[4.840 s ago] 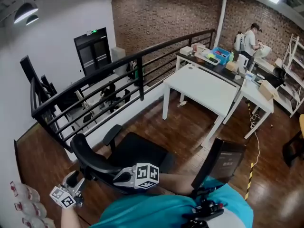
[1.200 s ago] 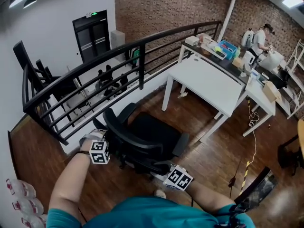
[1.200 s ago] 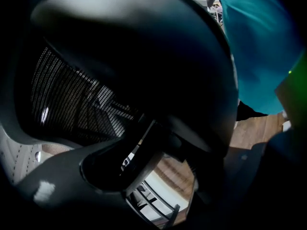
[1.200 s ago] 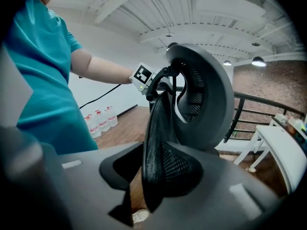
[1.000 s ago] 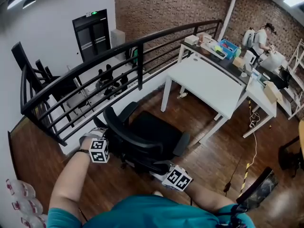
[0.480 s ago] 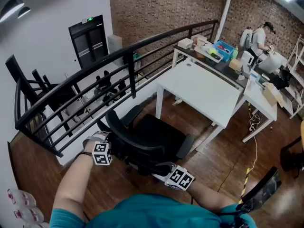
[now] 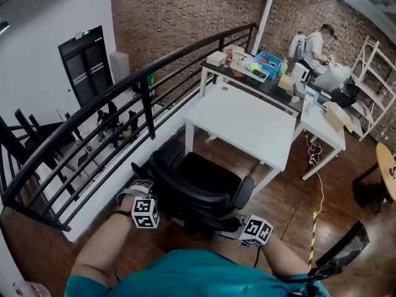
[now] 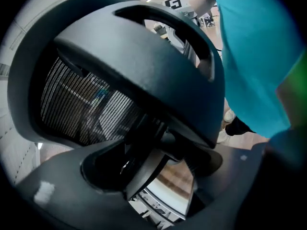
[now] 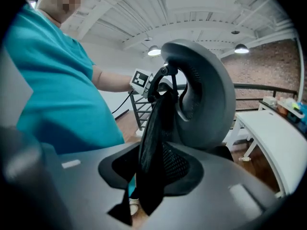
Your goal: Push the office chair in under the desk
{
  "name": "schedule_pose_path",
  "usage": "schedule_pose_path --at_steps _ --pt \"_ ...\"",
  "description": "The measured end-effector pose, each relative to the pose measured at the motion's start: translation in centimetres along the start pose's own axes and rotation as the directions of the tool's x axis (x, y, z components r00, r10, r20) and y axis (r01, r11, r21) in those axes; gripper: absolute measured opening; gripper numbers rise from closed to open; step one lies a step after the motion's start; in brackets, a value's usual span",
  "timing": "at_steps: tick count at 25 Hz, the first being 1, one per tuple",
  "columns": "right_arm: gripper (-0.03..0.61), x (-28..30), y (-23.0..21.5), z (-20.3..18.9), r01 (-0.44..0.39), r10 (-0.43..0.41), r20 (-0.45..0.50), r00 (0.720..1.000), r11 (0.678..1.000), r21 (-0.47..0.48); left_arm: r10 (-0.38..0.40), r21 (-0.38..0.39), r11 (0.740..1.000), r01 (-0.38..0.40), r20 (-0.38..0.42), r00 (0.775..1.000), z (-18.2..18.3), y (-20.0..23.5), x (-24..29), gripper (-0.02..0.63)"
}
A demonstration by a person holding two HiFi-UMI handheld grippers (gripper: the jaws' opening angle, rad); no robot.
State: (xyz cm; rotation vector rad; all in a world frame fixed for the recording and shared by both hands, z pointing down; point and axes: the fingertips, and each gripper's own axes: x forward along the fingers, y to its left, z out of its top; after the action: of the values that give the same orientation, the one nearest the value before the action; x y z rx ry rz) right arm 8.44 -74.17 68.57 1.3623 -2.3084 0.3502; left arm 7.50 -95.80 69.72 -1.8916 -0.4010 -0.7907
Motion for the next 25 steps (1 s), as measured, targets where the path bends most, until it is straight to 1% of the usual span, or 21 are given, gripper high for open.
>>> schedule_pose_path --at_steps 3,11,15,20,25 --pt "0.127 -0.8 -2.8 0.2 0.016 -0.016 0.004 1.0 1.0 0.01 0.003 0.016 1.0 -0.004 0.029 1.0 0.4 2.6 1.8 0.38" --pt "0.13 -3.0 -8.8 -0.8 0.015 -0.015 0.004 1.0 0.998 0.062 -0.014 0.036 0.999 0.012 0.053 0.999 2.1 7.1 6.8 0.379" --pt "0.132 -4.1 -12.0 -1.8 0.006 -0.007 0.019 1.0 0.997 0.074 -0.023 0.036 0.999 0.022 0.043 0.999 3.0 9.2 9.8 0.377" --pt "0.144 -6.1 -16.4 -4.2 -0.035 0.029 0.073 0.997 0.996 0.085 -0.026 0.045 0.999 0.025 0.016 1.0 4.8 11.5 14.5 0.377" --pt "0.147 -7.7 -21.5 -6.5 -0.071 0.064 0.079 0.995 0.993 0.092 -0.03 0.043 0.999 0.03 -0.01 1.0 6.2 14.4 19.7 0.377"
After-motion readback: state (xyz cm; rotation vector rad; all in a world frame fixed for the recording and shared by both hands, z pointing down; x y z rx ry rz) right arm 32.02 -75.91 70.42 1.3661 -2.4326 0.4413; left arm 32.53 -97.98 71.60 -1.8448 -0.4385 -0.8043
